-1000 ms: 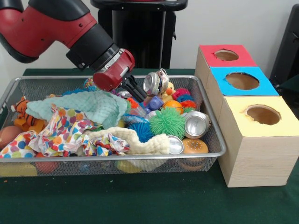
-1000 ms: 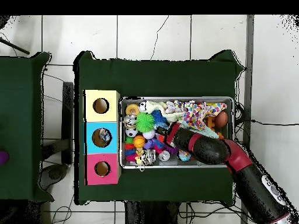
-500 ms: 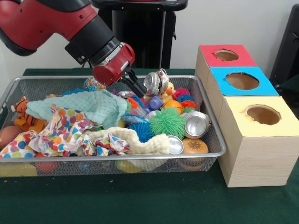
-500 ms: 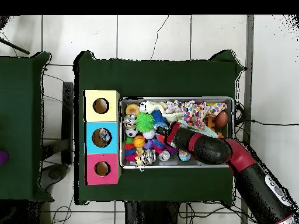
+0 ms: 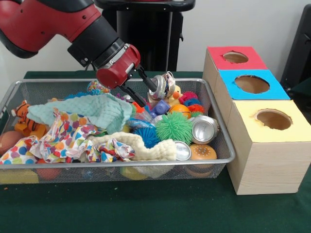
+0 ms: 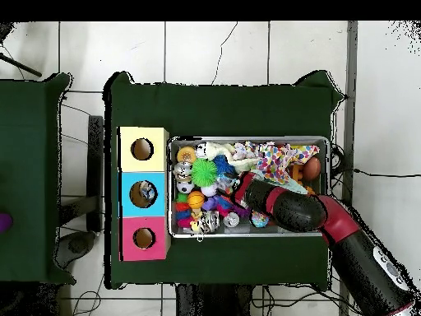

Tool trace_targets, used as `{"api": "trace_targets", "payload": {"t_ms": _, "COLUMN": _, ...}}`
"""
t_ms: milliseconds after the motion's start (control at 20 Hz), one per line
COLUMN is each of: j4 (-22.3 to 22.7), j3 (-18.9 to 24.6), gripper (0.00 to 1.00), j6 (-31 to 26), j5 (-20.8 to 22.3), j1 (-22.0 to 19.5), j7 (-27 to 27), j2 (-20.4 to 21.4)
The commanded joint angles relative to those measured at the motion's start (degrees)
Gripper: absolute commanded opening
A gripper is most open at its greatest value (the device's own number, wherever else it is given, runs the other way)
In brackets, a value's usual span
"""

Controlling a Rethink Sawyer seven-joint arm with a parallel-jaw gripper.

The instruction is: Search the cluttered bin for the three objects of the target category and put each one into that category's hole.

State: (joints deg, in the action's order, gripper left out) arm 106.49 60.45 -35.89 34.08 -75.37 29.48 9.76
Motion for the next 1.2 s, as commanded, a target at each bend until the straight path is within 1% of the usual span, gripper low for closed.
{"api": "trace_targets", "payload": {"t_ms": 50, "j4": -4.73, "j3": -1.59, "gripper": 1.0, "j6": -5.34, "j5": -1.28, "j1": 0.41, "j7": -4.07, "j2": -2.09}}
{"api": "trace_targets", "payload": {"t_ms": 500, "j4": -4.41, "j3": -2.05, "gripper": 1.0, "j6": -3.57, "j5": -0.63, "j1": -0.45, "j7": -4.09, "j2": -3.79}}
{"api": "trace_targets", "payload": {"t_ms": 1200, "j4": -4.9, "j3": -2.03, "gripper": 1.0, "j6": -3.95, "j5": -0.28, "j1": -0.69, "j7": -4.17, "j2": -4.26}}
